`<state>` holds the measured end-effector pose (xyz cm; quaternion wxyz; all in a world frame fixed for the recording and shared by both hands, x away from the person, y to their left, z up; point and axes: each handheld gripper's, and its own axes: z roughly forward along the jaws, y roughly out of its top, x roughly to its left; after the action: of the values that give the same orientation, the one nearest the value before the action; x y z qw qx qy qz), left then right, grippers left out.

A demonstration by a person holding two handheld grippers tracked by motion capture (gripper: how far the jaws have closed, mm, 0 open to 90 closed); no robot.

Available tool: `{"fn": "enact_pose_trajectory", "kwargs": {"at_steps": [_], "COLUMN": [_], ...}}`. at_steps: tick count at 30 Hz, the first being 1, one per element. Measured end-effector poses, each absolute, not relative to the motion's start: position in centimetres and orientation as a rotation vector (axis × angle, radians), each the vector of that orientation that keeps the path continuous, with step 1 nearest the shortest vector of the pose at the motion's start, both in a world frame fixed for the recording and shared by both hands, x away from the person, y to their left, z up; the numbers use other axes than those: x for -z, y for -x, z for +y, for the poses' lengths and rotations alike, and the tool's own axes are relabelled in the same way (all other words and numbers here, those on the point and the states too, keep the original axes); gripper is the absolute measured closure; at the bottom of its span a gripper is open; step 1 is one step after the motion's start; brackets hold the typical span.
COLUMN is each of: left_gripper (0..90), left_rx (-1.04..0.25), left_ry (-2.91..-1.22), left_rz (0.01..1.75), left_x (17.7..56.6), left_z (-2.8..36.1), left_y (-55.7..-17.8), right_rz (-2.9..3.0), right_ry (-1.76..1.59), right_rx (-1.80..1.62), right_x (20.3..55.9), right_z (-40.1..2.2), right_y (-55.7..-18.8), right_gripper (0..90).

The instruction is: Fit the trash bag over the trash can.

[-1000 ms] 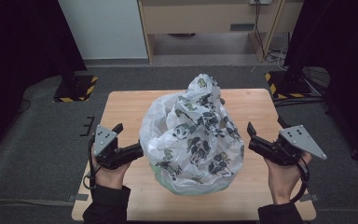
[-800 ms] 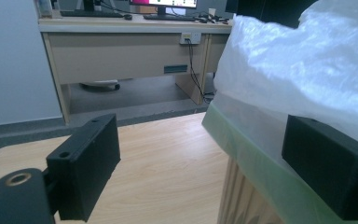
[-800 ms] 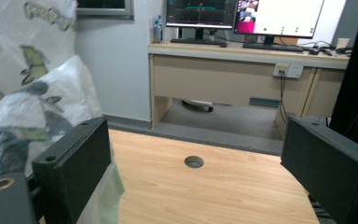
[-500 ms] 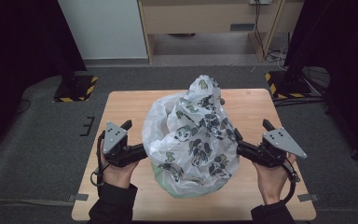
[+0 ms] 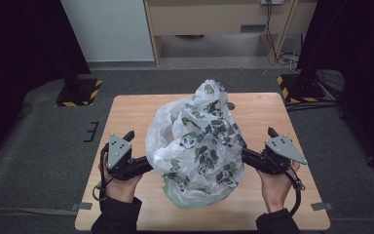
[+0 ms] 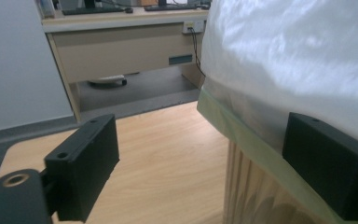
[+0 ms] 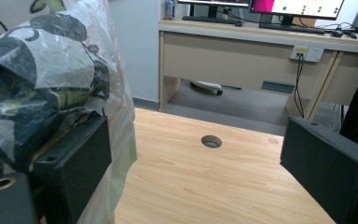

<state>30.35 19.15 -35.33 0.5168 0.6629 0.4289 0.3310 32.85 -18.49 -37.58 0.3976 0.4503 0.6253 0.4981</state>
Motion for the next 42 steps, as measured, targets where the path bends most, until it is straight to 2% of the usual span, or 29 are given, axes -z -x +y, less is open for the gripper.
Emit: {"fn": "enact_pose_trajectory", "kwargs": {"at_steps": [22, 30, 35, 42], "left_gripper": [14.4, 14.3, 14.6, 14.5], "left_rx": [-0.731, -0.670, -0.666, -0.705], "left_ry": [-1.661, -1.730, -1.704, -1.637], "left_rz": [1.085, 1.142, 1.156, 1.183], "left_x": [40.3, 42.9, 42.7, 41.9], "left_z": [18.4, 18.3, 19.3, 22.1], "left_y": [-31.3, -32.3, -32.2, -31.2], "right_rz": [1.584, 1.604, 1.558, 1.430], "right_ry": [-1.234, -1.280, -1.310, -1.315], "right_rx": [-1.292, -1.294, -1.316, -1.370], "right_x": [40.7, 41.9, 41.5, 38.9], "right_z": [-18.3, -18.3, -19.6, -23.0], "right_y": [-33.6, -34.1, -33.8, -33.2], "right_gripper": [11.3, 11.5, 12.2, 12.9]}}
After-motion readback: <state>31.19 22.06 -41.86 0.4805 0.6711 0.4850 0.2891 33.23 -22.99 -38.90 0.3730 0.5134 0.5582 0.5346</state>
